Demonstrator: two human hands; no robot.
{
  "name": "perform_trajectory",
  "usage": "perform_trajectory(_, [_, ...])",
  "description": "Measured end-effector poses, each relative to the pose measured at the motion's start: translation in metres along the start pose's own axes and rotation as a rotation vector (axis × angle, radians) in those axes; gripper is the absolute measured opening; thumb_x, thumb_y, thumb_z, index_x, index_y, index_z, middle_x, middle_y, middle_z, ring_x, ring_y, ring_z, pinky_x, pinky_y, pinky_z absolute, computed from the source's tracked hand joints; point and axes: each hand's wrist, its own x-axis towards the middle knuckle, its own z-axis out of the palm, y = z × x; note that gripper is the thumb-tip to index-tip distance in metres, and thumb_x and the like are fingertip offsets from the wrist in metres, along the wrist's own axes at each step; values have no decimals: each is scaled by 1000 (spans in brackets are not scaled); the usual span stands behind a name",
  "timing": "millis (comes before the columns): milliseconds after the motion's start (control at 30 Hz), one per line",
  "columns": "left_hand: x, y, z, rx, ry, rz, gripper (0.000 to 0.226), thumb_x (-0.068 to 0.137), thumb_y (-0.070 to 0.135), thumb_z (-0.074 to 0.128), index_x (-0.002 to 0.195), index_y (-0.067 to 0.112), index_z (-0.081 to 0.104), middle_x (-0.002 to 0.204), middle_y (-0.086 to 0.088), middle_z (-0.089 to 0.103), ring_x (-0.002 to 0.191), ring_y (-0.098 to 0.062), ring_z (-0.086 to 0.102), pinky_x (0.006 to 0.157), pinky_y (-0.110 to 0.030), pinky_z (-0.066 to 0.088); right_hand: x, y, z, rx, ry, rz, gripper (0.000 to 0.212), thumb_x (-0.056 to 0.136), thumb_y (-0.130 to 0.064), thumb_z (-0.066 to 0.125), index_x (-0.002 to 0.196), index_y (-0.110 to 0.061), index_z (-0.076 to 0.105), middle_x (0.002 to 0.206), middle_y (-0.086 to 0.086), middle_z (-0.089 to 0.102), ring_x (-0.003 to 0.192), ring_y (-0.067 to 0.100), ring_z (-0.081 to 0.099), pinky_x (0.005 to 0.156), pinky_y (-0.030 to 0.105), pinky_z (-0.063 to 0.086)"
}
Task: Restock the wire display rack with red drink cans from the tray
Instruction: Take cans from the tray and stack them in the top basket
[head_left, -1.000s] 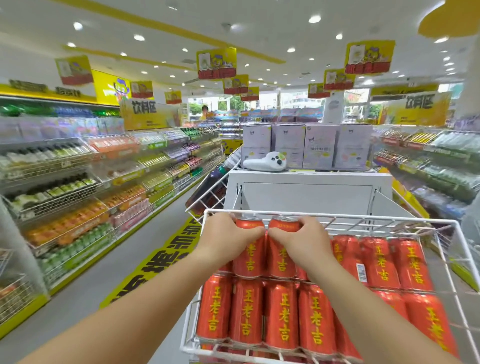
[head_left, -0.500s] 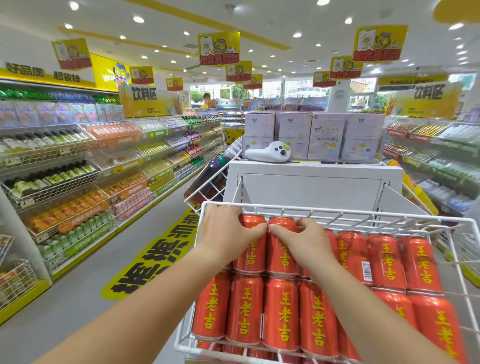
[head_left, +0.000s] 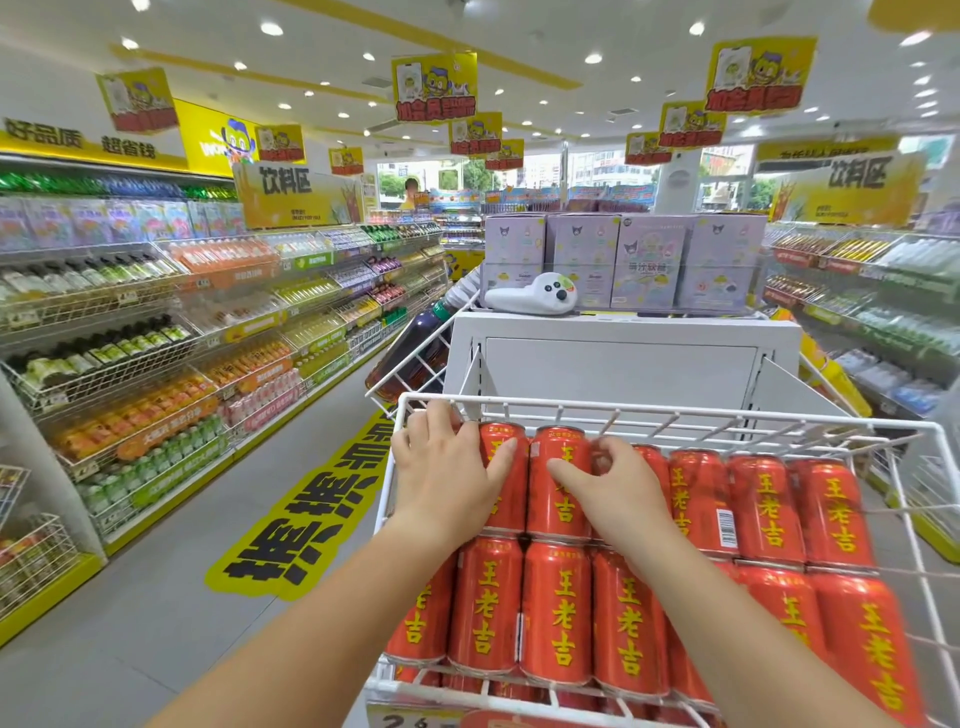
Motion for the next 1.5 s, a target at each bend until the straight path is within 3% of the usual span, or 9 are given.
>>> perform_trajectory(233, [-14, -6, 2, 11, -14, 61, 74, 84, 74, 18, 123, 26, 59, 138, 3, 44, 125, -25, 39, 101, -44, 27, -12, 9, 1, -68, 4, -88, 83, 64, -62, 65, 138, -24, 57, 130, -4, 62, 118, 17, 61, 102, 42, 52])
perform_trajectory(467, [-19, -5, -5, 85, -38, 95, 72, 90, 70, 16, 130, 24, 55, 141, 2, 45, 124, -25, 42, 98, -42, 33, -18, 2, -5, -160, -37, -107, 72, 75, -58, 68, 138, -24, 55, 129, -5, 62, 116, 14, 59, 101, 39, 51])
perform_trajectory(533, [-23, -10, -15, 123, -37, 176, 71, 91, 66, 17, 133, 22, 51, 139, 0, 48, 121, -26, 46, 96, -40, 38, -24, -4, -11, -259, -72, -141, 55, 84, -48, 69, 132, -26, 56, 125, -6, 58, 113, 13, 55, 97, 34, 48])
perform_trajectory(633, [-37, -21, -34, 171, -102, 243, 79, 88, 63, 13, 146, 17, 40, 148, -7, 44, 128, -29, 45, 100, -41, 41, -36, -5, -18, -550, -64, -244, 66, 89, -51, 60, 145, -21, 41, 135, 1, 52, 127, 22, 49, 104, 40, 45])
perform_trajectory(933, [-93, -49, -68, 152, -302, 207, 93, 84, 77, 1, 160, 24, 11, 167, -13, 11, 151, -34, 16, 121, -52, 20, -97, -6, -17, -988, -82, -451, 81, 97, -62, 31, 161, -18, 10, 168, 13, 9, 155, 30, 9, 125, 46, 11])
perform_trajectory(1100, [-127, -66, -84, 67, -354, 221, 94, 83, 78, -3, 160, 25, -2, 169, -10, -2, 154, -35, 2, 123, -55, 12, -143, -8, -2, -1003, -47, -432, 80, 96, -63, 28, 159, -16, 20, 167, 16, 16, 154, 33, 13, 124, 50, 13])
perform_trajectory(1233, [-161, -84, -94, 50, -362, 303, 97, 80, 76, -7, 160, 23, -4, 168, -10, -7, 154, -34, -4, 122, -56, 8, -187, 2, 20, -974, -4, -420, 78, 89, -61, 36, 149, -12, 45, 157, 20, 38, 146, 38, 35, 117, 57, 31])
perform_trajectory(1400, [-207, -126, -92, 4, -336, 403, 96, 87, 77, -5, 160, 18, 16, 167, -15, 10, 153, -41, 10, 118, -64, 17, -247, 14, 51, -1004, 7, -382, 80, 94, -63, 23, 160, -19, 18, 168, 13, 7, 155, 31, 5, 125, 52, 10])
perform_trajectory(1500, [-228, -151, -82, -24, -320, 424, 89, 93, 74, 12, 157, 13, 29, 164, -19, 21, 149, -44, 23, 114, -66, 26, -280, 26, 69, -1029, 19, -351, 80, 94, -62, 24, 159, -16, 24, 167, 17, 14, 154, 34, 13, 123, 54, 17])
